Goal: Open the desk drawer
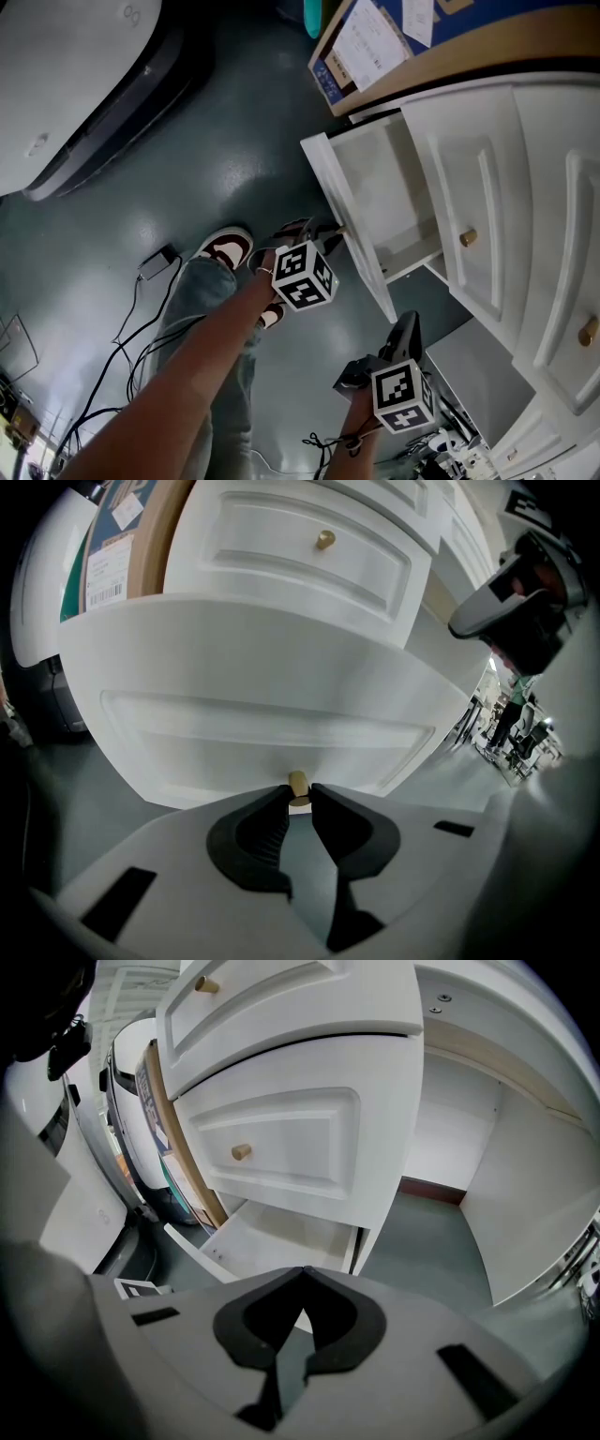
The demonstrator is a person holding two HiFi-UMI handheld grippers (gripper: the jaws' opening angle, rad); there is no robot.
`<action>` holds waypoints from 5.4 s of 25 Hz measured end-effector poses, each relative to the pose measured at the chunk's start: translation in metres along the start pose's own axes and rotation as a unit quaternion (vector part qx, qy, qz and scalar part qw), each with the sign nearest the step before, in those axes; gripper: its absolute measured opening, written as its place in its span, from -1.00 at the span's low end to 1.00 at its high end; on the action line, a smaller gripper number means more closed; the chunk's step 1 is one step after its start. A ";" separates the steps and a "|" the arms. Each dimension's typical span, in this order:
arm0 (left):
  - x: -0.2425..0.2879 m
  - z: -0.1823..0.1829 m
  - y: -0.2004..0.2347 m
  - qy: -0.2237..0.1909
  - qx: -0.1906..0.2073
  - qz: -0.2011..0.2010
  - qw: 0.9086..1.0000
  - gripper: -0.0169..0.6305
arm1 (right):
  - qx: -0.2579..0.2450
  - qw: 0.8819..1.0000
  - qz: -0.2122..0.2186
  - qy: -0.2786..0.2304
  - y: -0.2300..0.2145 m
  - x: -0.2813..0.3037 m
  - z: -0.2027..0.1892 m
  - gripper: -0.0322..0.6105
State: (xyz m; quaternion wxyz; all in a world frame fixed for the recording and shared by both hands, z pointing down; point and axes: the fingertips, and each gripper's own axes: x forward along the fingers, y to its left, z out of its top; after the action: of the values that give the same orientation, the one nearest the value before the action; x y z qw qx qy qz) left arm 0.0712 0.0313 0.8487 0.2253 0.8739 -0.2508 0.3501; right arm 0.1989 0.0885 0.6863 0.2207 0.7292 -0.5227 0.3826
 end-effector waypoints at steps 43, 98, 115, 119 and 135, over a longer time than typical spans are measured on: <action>-0.041 -0.055 -0.011 0.062 -0.025 -0.028 0.997 -0.67 | 0.013 1.000 0.003 0.000 0.004 -0.014 -0.005 -0.88; -0.104 0.219 -0.026 -0.035 -0.007 0.009 0.999 -0.61 | 0.068 0.997 -0.010 -0.020 0.009 -0.112 0.114 -0.88; -0.073 0.247 -0.027 -0.028 -0.009 0.018 0.999 -0.61 | 0.089 0.996 -0.010 -0.007 -0.002 -0.101 0.120 -0.88; -0.070 0.248 -0.027 -0.025 -0.008 0.018 0.999 -0.66 | 0.090 0.996 -0.012 -0.006 -0.005 -0.099 0.118 -0.88; -0.072 0.245 -0.027 -0.022 -0.004 0.023 0.999 -0.67 | 0.097 0.995 -0.016 -0.008 -0.010 -0.103 0.112 -0.88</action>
State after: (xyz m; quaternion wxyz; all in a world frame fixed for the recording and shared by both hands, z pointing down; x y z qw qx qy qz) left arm 0.1642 -0.0670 0.6308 0.2152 0.8744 -0.2769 0.3352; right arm 0.2280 0.0722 0.5381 0.1503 0.7585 -0.4732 0.4221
